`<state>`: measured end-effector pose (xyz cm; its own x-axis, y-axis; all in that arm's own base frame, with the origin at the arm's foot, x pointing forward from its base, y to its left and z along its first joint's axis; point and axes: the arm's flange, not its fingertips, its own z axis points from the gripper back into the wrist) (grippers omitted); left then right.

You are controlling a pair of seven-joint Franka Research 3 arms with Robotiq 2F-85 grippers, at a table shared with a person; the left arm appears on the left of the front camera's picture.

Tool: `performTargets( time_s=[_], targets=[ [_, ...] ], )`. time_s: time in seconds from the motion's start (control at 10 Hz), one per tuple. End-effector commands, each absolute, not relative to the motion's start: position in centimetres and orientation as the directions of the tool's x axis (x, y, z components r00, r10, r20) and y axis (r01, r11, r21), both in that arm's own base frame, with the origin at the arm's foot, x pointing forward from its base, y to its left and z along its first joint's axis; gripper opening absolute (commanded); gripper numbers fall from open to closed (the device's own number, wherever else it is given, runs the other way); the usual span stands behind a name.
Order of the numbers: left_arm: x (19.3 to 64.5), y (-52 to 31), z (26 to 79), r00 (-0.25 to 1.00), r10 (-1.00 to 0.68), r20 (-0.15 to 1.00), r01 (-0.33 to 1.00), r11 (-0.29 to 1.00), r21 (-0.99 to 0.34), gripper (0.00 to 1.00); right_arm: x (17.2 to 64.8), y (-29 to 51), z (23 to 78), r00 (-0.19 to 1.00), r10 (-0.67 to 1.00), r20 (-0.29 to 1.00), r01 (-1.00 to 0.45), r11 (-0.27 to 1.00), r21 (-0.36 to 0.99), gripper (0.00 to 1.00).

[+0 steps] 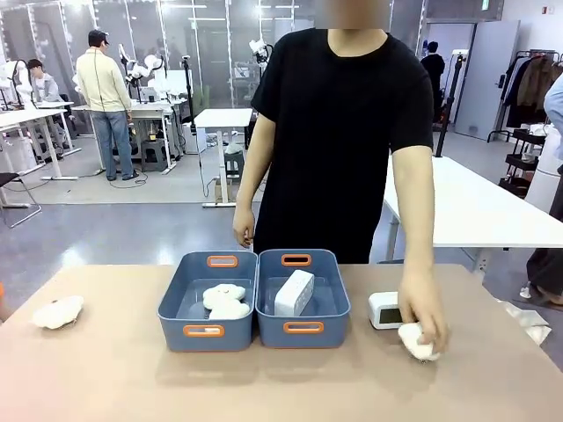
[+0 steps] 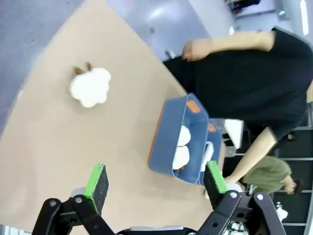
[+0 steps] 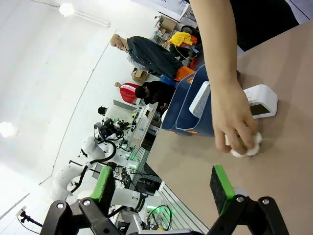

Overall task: Sort the digital clocks into the basket.
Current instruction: Pick up the Digital clock from the table and place it into the empty Plastic storage basket.

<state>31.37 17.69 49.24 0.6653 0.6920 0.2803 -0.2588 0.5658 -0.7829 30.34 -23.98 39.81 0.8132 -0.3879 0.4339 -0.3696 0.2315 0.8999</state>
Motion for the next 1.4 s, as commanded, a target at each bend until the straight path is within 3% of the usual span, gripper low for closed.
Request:
performTargets(
  time_s=[0.0,0.2,0.3,1.3],
  targets=[
    [29.3,21.5,47.0,0.702,0.683,0.2,-0.262,0.509,-0.82,1.0,30.3,-23.9,40.0,0.813,-0.386,0.437,-0.377,0.225,0.899,1.0],
    [31.0,23.6,42.8,0.67,0.741,0.045,-0.403,0.414,-0.816,1.0,30.3,-23.9,40.0,0.813,-0.386,0.437,-0.377,0.225,0.899,1.0],
    [27.8,22.8,46.2,0.653,0.734,0.185,-0.289,0.467,-0.836,1.0,30.3,-23.9,40.0,0.813,-0.386,0.437,-0.377,0.225,0.899,1.0],
    [27.8,22.8,46.2,0.653,0.734,0.185,-0.289,0.467,-0.836,1.0,30.3,-23.9,40.0,0.813,-0.386,0.437,-0.377,0.225,0.899,1.0]
  ],
)
